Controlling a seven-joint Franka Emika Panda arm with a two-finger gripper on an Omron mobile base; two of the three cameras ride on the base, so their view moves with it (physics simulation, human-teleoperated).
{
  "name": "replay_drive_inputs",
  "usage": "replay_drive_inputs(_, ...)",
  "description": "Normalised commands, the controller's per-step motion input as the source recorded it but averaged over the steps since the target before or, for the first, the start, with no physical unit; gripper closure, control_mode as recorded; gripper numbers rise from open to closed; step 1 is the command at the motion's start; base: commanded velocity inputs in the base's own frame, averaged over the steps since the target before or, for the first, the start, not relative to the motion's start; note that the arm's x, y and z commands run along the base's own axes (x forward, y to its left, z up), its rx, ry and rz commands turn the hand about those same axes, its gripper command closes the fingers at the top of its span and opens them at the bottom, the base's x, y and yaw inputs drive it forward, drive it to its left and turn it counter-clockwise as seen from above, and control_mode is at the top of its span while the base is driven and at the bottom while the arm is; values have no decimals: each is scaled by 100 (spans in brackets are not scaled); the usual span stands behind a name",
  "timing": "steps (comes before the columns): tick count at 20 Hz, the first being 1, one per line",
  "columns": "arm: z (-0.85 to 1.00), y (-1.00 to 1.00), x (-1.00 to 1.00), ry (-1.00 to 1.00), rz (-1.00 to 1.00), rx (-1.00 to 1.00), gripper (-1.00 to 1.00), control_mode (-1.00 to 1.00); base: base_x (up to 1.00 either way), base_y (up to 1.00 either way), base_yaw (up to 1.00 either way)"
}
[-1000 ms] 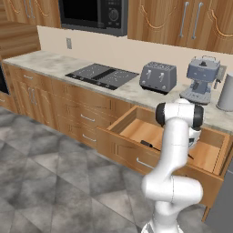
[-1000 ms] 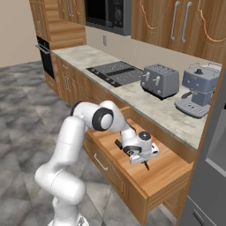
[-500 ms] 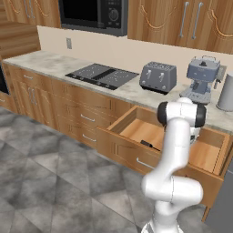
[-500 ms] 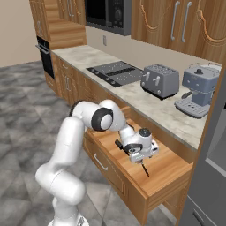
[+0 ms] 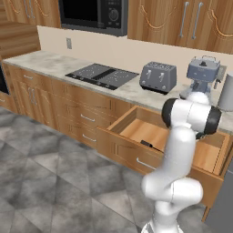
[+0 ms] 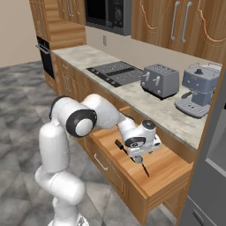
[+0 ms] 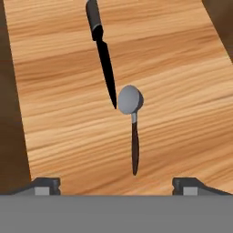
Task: Pick up the metallic utensils from the counter and place them in the open drawer. Make sure not to pick up any wooden utensils.
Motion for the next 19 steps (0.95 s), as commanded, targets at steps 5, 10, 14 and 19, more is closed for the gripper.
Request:
replay_drive_inputs(5,100,12,-52,0,-4,5,-100,-100,0,0,0)
replay_drive_inputs(10,100,34,-49,0,-9,1,-100,-100,0,0,0)
replay_drive_inputs(14,100,51,-46,0,-16,0,-100,-100,0,0,0)
replay_drive_inputs(19,90,66,-52,-3,-22,0,-100,-100,0,0,0)
